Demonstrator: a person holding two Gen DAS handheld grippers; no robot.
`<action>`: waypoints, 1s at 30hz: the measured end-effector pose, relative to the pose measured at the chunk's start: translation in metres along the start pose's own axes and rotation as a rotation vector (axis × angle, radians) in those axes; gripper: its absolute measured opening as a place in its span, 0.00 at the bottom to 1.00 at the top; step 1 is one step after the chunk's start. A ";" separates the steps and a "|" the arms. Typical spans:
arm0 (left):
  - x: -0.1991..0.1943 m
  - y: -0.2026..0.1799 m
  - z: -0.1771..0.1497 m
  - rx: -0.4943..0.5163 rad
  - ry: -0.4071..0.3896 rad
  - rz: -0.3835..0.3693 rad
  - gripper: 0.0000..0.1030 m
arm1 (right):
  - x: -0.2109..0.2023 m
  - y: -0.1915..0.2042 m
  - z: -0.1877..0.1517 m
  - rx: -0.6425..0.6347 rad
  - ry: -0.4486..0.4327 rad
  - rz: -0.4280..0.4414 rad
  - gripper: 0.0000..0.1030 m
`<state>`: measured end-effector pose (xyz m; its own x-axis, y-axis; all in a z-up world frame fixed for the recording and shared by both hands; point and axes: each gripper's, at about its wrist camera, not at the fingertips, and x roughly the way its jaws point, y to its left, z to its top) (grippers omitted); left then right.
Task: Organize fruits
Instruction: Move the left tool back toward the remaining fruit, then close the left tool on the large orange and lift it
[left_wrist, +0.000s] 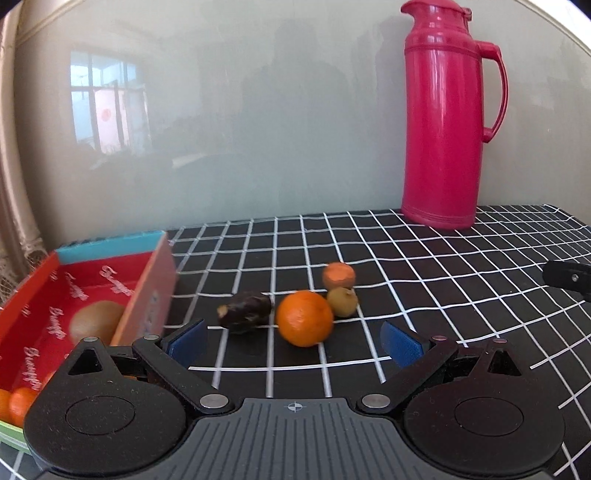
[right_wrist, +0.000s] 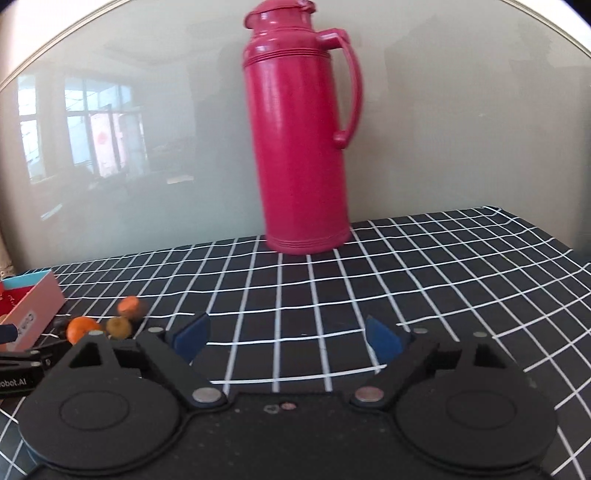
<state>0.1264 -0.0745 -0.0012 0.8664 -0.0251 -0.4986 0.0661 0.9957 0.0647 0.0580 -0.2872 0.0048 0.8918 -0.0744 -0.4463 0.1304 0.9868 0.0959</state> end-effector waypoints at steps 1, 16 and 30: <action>0.003 -0.001 0.000 -0.008 0.008 -0.005 0.96 | 0.000 -0.003 0.000 -0.001 0.001 -0.005 0.88; 0.027 -0.006 0.001 -0.056 0.050 -0.021 0.96 | 0.014 -0.031 0.000 0.032 0.010 -0.111 0.88; 0.049 -0.008 0.004 -0.082 0.077 -0.013 0.84 | 0.026 -0.063 0.003 0.049 0.019 -0.248 0.89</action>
<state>0.1703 -0.0838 -0.0226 0.8252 -0.0345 -0.5638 0.0340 0.9994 -0.0114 0.0742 -0.3519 -0.0105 0.8218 -0.3102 -0.4779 0.3654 0.9305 0.0243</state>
